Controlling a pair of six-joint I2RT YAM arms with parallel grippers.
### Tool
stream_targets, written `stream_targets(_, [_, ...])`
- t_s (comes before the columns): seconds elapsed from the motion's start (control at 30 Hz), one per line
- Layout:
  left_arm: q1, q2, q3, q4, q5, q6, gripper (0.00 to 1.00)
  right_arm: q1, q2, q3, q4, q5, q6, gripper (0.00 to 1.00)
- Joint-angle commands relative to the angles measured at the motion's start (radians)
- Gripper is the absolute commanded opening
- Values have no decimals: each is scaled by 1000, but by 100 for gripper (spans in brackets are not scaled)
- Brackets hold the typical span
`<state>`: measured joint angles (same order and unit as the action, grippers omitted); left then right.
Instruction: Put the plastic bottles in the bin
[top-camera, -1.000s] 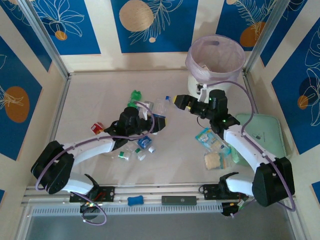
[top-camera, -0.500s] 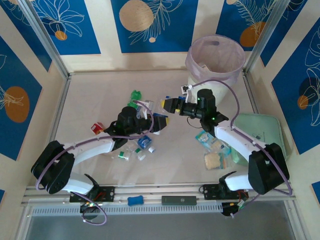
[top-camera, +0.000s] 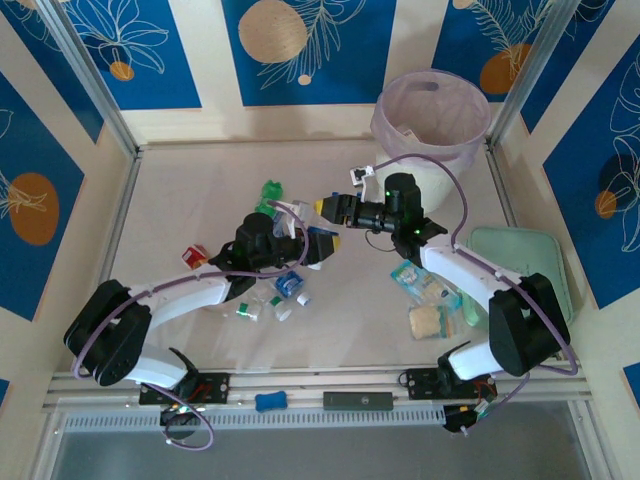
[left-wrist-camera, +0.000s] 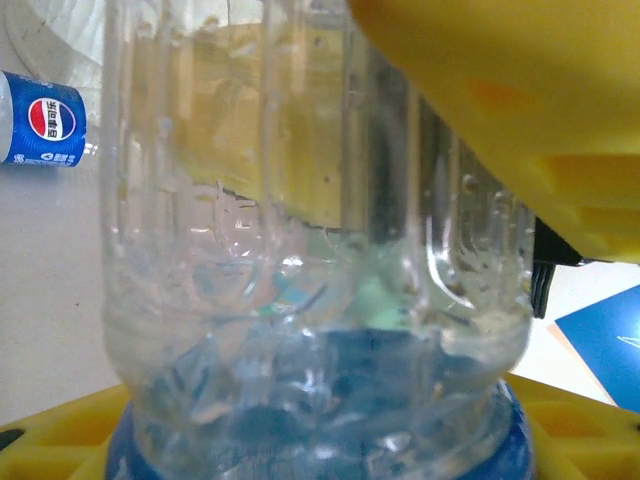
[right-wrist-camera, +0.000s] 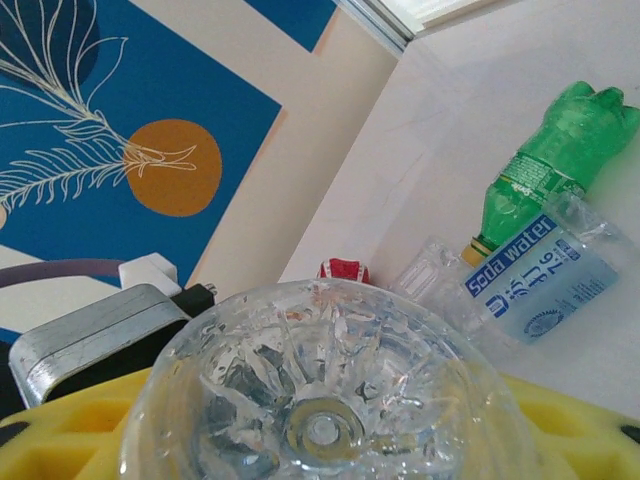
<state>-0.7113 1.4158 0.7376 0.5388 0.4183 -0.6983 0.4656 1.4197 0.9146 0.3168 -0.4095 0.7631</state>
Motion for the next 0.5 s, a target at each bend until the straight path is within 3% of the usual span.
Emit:
stream_targets(0.0, [1,-2,-6,41,26,21,58,0,10,26,-10,6,-15,51])
stream_targets(0.3, [3,-19,-25,38,-8,16,88,-13,-10,20,-75,73,-56,49])
stream_targets(0.47, [10,-64,-67,12,-100,11,96,-49,-51,49,-221,165,-143,48])
